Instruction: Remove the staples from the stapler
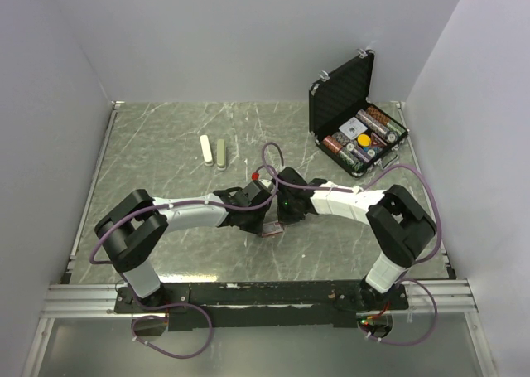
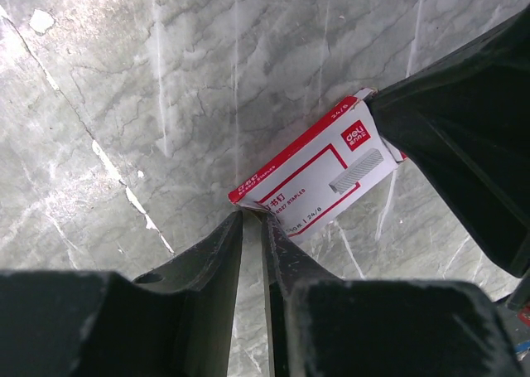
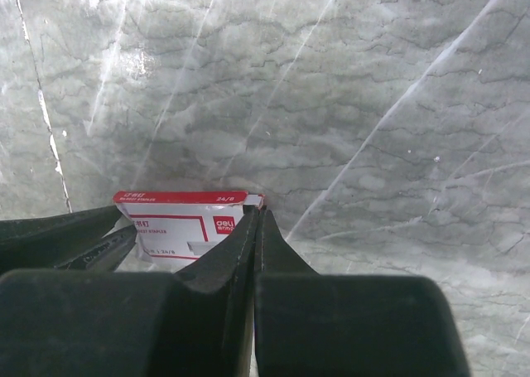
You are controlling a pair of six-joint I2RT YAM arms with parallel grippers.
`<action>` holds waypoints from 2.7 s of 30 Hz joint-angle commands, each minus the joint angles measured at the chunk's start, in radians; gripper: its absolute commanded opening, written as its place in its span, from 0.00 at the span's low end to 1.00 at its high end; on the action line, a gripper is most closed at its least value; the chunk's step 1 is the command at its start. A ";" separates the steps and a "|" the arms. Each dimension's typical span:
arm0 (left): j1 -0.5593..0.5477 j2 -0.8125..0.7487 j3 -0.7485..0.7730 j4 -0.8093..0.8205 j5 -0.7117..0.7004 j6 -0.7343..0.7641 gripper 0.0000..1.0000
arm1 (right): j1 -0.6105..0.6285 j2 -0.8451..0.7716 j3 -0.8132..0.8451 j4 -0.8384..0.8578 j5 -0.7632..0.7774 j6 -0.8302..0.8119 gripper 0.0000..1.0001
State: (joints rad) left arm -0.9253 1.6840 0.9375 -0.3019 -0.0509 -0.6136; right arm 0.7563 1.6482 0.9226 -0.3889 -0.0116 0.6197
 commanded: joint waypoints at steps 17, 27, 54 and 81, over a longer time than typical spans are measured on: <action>-0.017 0.040 -0.022 -0.017 0.011 0.006 0.23 | 0.040 -0.165 0.007 -0.084 0.144 0.035 0.23; -0.018 0.031 -0.025 -0.019 0.006 0.006 0.22 | 0.020 -0.130 -0.017 -0.088 0.179 0.045 0.12; -0.020 0.033 -0.025 -0.011 0.006 0.003 0.22 | 0.028 -0.030 -0.088 0.128 -0.079 0.003 0.00; -0.020 -0.038 -0.006 -0.051 -0.084 -0.011 0.47 | 0.017 -0.222 0.077 -0.180 0.355 -0.090 0.19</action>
State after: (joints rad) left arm -0.9405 1.6707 0.9360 -0.3012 -0.0853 -0.6193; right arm 0.7807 1.4738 0.9291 -0.5045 0.2127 0.5514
